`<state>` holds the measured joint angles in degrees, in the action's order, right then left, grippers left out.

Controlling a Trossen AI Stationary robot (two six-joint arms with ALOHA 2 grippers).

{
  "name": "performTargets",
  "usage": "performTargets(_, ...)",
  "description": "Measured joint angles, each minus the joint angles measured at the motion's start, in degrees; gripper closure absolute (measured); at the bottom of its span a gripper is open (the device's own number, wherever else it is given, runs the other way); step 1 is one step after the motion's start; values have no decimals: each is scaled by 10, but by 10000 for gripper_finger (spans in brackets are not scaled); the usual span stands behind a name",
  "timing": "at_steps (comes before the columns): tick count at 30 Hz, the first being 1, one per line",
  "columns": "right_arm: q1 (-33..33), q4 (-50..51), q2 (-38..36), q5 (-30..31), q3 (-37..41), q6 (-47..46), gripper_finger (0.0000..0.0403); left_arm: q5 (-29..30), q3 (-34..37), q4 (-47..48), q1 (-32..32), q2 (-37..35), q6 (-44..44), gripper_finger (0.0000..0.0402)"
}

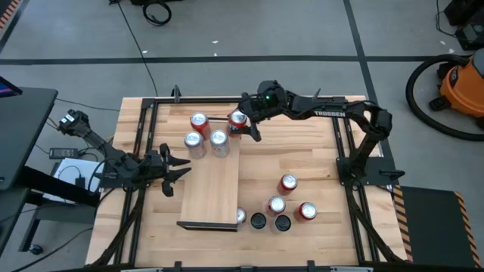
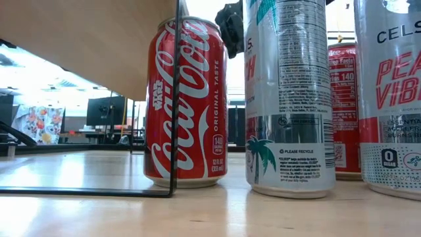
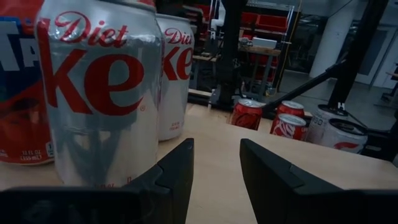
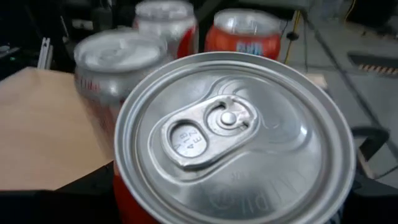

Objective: Place canned beverage on shelf
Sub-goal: Put the orange soda can on the shelf aligned with the other orange soda can

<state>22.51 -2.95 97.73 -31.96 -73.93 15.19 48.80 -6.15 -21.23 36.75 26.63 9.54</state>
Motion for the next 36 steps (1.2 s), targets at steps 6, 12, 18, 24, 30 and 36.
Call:
performTargets(6,0,-13,4,-6,0,-11,86,0,0,-3,0,0,-6,262)
performTargets(12,2,-13,6,-7,0,-16,86,0,0,-6,0,0,-11,262)
performTargets(18,-2,-6,6,-3,0,-16,86,0,0,-8,0,0,-14,262)
performTargets(24,-2,5,6,11,0,-17,86,0,0,-8,0,0,-14,262)
performTargets(30,-3,9,6,11,0,-17,86,0,0,-8,0,0,-14,262)
performTargets(36,-3,16,6,16,0,-16,86,0,0,-8,0,0,-14,262)
